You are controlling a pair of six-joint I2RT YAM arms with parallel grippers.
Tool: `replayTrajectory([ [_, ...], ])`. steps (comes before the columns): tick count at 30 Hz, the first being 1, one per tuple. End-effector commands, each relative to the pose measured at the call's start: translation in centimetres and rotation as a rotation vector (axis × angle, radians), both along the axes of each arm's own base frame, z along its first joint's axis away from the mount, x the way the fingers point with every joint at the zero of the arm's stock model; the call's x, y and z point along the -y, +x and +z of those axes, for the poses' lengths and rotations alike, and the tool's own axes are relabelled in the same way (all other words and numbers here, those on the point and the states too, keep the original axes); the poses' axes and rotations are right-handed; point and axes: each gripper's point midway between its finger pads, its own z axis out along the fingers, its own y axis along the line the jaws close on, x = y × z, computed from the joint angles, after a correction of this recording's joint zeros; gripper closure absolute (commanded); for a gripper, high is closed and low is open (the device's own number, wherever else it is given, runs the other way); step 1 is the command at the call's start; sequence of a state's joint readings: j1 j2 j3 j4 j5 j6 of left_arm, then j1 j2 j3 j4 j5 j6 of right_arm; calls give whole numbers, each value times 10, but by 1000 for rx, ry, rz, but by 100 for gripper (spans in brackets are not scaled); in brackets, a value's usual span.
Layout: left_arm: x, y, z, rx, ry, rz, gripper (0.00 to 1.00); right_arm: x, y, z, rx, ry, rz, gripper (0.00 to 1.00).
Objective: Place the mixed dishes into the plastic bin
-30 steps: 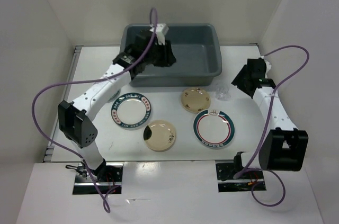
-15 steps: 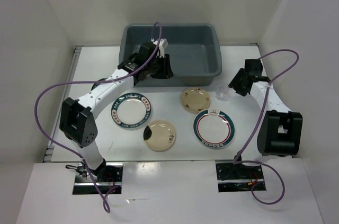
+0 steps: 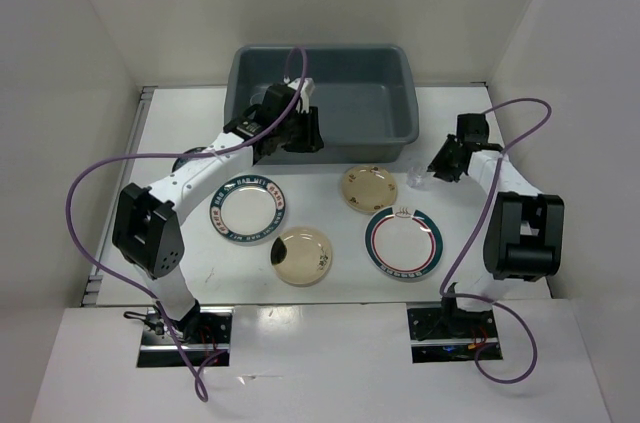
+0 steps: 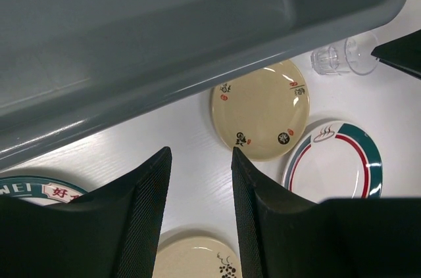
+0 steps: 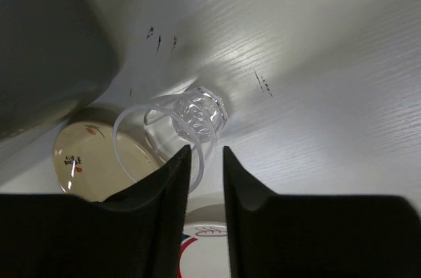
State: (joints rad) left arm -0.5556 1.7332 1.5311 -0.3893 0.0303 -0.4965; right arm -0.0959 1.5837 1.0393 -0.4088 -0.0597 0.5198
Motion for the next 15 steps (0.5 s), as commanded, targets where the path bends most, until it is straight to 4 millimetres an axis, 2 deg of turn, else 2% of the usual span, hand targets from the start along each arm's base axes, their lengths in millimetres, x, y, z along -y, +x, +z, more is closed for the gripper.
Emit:
replayTrajectory([
  [1,1,3,21,72,-19,-10,51,-7,10,-3,19,5,22,72],
  [7,-3,3,17,70,-4,5,51,-9,5,-6,-1,-7,32,90],
  [8,-3,3,17,70,-4,5,51,-8,3,-8,-12,-14,27,97],
  [9,-3,3,22,78,-9,5,51,-8,0,-9,-26,-13,27,100],
  [11,-5,4,21,85,1,7,51,-6,-3,-4,-25,-21,22,100],
  [15,-5,4,21,85,1,7,51,1,-9,27,14,-59,-4,100],
])
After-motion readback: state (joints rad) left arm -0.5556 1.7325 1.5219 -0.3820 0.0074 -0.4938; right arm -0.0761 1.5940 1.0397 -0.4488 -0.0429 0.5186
